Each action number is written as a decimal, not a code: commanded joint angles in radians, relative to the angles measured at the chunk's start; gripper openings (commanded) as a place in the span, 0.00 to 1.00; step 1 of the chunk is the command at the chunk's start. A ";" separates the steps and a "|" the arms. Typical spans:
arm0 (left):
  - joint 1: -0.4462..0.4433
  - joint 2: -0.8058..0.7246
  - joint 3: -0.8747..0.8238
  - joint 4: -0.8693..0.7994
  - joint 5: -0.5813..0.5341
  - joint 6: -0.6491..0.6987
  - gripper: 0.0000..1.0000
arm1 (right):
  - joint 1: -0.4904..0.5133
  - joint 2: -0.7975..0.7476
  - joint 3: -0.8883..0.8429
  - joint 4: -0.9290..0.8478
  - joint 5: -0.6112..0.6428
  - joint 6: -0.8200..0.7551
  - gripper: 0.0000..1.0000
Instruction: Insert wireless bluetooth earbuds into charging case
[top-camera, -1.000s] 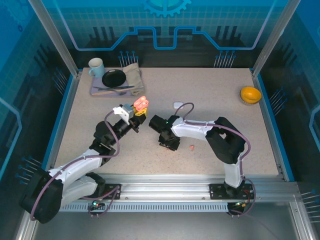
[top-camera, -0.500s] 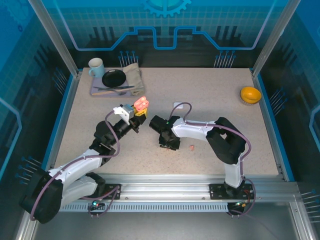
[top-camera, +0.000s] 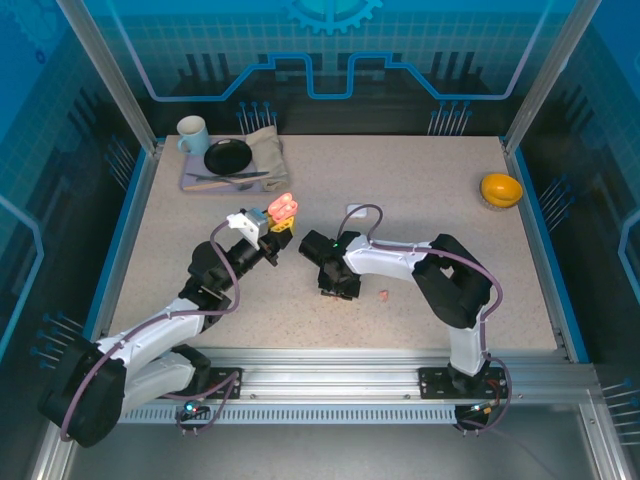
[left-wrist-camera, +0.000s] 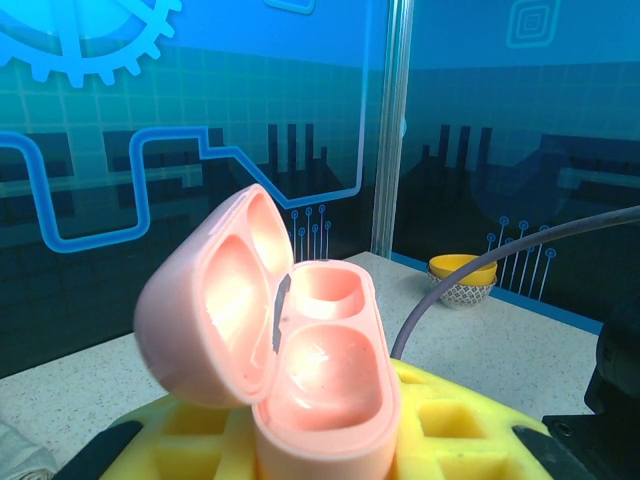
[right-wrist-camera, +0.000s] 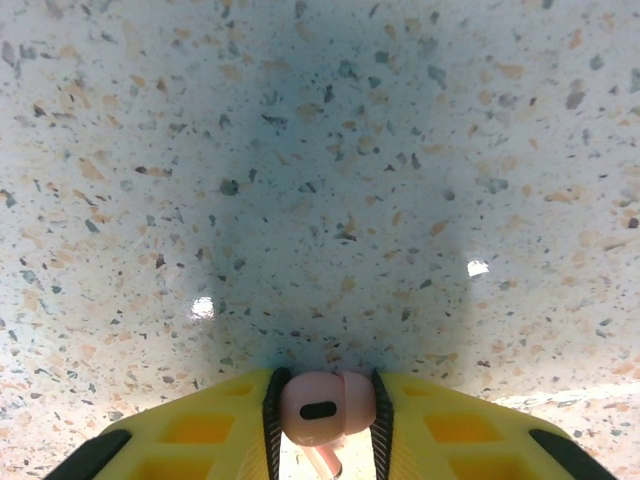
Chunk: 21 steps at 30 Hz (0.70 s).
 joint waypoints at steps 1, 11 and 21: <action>0.007 -0.012 0.030 0.011 0.024 -0.015 0.00 | -0.019 0.043 0.001 0.019 0.040 -0.020 0.29; 0.007 -0.011 0.034 -0.002 0.040 -0.017 0.00 | -0.022 -0.052 -0.041 0.023 0.085 -0.002 0.26; 0.007 -0.005 0.034 -0.010 0.033 -0.017 0.00 | -0.038 -0.183 -0.078 0.023 0.164 -0.038 0.26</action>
